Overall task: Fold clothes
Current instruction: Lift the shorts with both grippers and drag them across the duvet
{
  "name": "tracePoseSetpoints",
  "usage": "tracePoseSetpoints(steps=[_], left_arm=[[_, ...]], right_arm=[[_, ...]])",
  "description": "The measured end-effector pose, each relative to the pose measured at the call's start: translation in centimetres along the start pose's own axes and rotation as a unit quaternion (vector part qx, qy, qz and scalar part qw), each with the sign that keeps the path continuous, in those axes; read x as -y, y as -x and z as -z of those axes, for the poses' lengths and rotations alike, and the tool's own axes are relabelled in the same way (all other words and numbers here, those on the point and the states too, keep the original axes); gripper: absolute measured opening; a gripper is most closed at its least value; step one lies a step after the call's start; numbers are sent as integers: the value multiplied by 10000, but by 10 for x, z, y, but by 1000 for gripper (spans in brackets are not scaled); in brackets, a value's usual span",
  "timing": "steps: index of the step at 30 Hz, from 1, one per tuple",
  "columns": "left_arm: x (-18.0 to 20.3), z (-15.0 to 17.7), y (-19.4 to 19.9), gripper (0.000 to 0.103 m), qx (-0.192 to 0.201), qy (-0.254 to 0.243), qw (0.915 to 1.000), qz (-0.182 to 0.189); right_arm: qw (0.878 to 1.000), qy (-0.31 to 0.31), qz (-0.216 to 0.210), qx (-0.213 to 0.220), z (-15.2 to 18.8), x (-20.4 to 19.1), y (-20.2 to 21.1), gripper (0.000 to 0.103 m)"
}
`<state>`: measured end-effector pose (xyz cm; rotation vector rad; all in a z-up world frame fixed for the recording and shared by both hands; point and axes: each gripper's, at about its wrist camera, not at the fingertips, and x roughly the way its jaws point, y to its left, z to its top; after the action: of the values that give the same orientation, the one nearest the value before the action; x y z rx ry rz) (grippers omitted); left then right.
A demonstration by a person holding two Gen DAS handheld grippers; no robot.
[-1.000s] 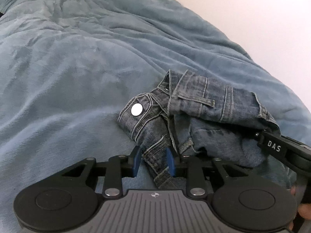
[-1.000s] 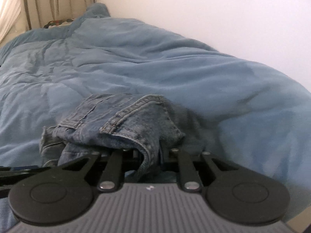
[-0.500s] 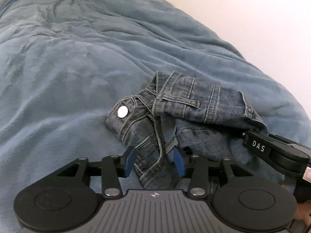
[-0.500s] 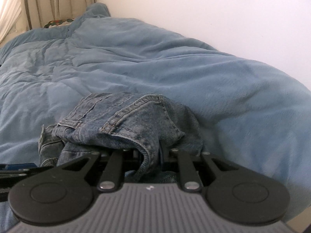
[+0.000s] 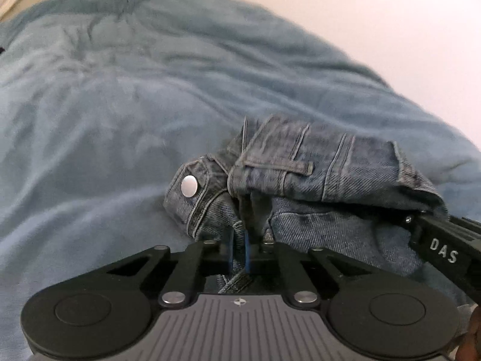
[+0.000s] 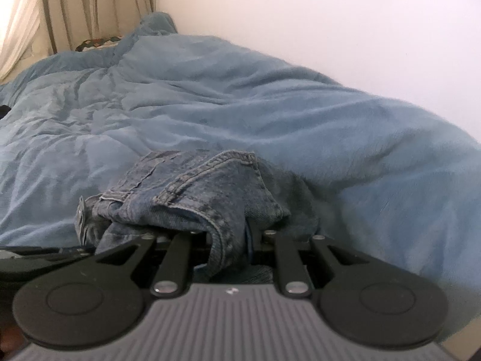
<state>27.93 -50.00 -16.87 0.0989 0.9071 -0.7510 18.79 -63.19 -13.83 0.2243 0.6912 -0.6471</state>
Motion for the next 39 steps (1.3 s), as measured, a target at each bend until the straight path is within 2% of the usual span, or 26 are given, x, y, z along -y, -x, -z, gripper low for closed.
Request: tracePoseSetpoints(steps=[8,14,19,24,30,35,39], left_arm=[[-18,-8,78,5,461,166,9988,35],[-37,3,174,5,1169,133,9931,-24],[-82,18,266,5,1688,345,9848,-214],[-143,48,360,5,2152,454,9731,-678],[-219,93,454,4,2459,734,9568,-1369],[-272,125,500,4,2577,1120,9388,-1994],[-301,133,512,4,2516,1451,9323,-2156]], right_arm=[[9984,200,-174,494,-16,-21,78,14],[9938,420,-460,926,-20,-55,166,9],[9880,485,-928,1133,-11,-98,241,8],[9774,619,-1497,1356,8,-153,313,8],[9618,817,-2238,1348,32,-226,366,6],[9507,987,-2682,1201,51,-277,388,5],[9472,1039,-2848,1040,55,-303,386,5]])
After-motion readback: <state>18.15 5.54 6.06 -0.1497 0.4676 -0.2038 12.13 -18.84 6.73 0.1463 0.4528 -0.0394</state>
